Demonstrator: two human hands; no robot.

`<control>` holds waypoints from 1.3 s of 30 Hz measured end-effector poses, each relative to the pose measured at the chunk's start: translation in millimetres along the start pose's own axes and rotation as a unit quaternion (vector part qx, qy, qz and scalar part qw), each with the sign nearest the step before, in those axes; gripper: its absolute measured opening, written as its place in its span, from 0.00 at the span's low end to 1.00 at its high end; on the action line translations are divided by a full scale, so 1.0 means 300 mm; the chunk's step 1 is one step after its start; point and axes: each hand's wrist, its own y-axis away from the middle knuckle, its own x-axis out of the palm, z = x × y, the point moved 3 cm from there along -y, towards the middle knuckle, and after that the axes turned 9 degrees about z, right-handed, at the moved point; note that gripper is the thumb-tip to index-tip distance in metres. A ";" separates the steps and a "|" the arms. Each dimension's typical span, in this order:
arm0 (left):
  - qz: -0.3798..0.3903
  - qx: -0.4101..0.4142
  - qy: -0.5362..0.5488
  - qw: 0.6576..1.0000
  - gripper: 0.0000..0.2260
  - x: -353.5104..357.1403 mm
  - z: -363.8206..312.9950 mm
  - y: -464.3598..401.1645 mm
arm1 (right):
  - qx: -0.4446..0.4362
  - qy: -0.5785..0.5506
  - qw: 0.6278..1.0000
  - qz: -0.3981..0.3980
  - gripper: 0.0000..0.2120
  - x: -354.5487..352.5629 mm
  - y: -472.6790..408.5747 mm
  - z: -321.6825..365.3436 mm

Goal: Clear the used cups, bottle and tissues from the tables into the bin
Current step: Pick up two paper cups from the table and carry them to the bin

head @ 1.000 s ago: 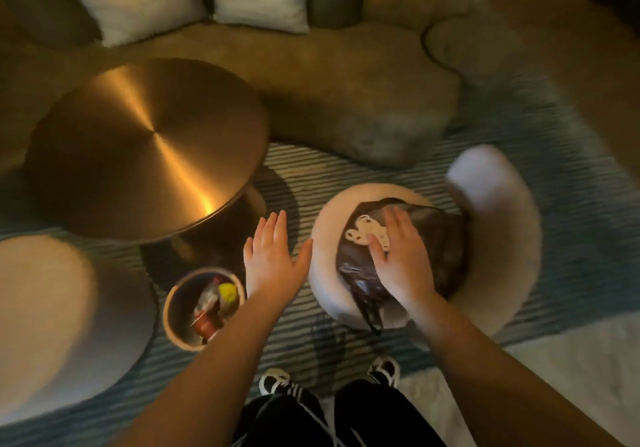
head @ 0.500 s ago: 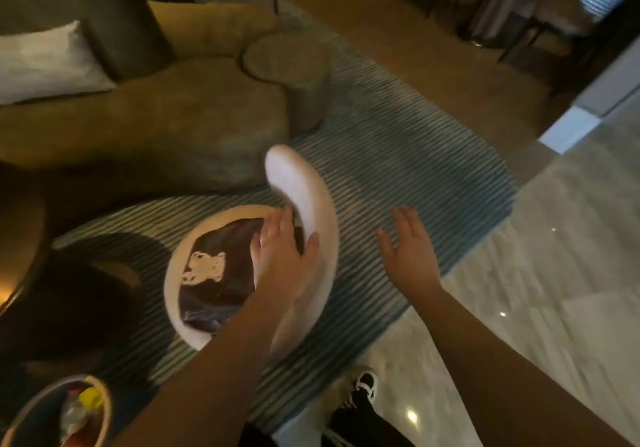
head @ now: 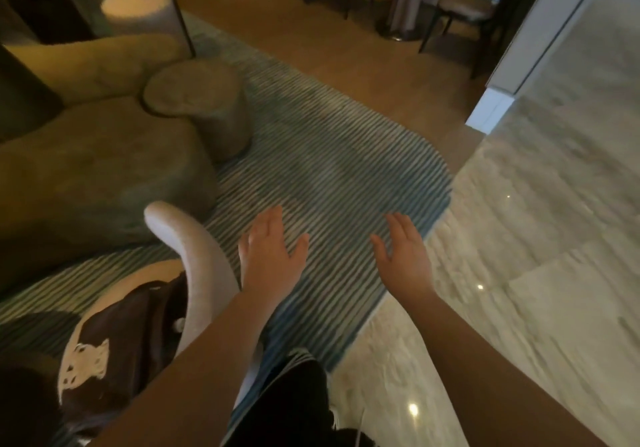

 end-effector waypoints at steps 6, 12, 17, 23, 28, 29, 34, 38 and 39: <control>-0.002 -0.005 -0.006 1.000 0.31 0.050 -0.109 -0.286 | 0.010 0.017 1.000 -0.008 0.27 -0.096 -0.281 -0.102; -0.004 -0.021 -0.001 1.000 0.32 0.106 -0.165 -0.721 | 0.006 0.016 1.000 -0.005 0.27 -0.150 -0.715 -0.170; 0.002 -0.038 -0.002 0.999 0.32 0.064 -0.236 -1.155 | -0.001 0.024 0.999 0.025 0.27 -0.259 -1.160 -0.156; -0.002 -0.034 -0.003 0.999 0.32 -0.032 -0.338 -1.595 | -0.003 0.019 1.000 0.019 0.27 -0.389 -1.585 -0.107; 0.003 -0.038 -0.005 0.999 0.32 -0.073 -0.370 -1.929 | -0.011 0.017 1.000 0.018 0.27 -0.474 -1.944 -0.090; 0.002 -0.040 -0.006 0.999 0.32 -0.075 -0.373 -2.002 | -0.014 0.019 1.000 0.017 0.27 -0.488 -2.023 -0.089; -0.005 -0.065 -0.004 0.998 0.32 -0.092 -0.388 -2.429 | -0.040 0.027 0.999 0.017 0.27 -0.542 -2.482 -0.072; -0.011 -0.101 0.002 0.995 0.32 -0.130 -0.414 -2.823 | -0.082 0.030 0.996 0.030 0.26 -0.614 -2.906 -0.030; -0.017 -0.110 0.003 0.994 0.32 -0.148 -0.423 -2.916 | -0.093 0.036 0.994 0.035 0.26 -0.638 -3.008 -0.017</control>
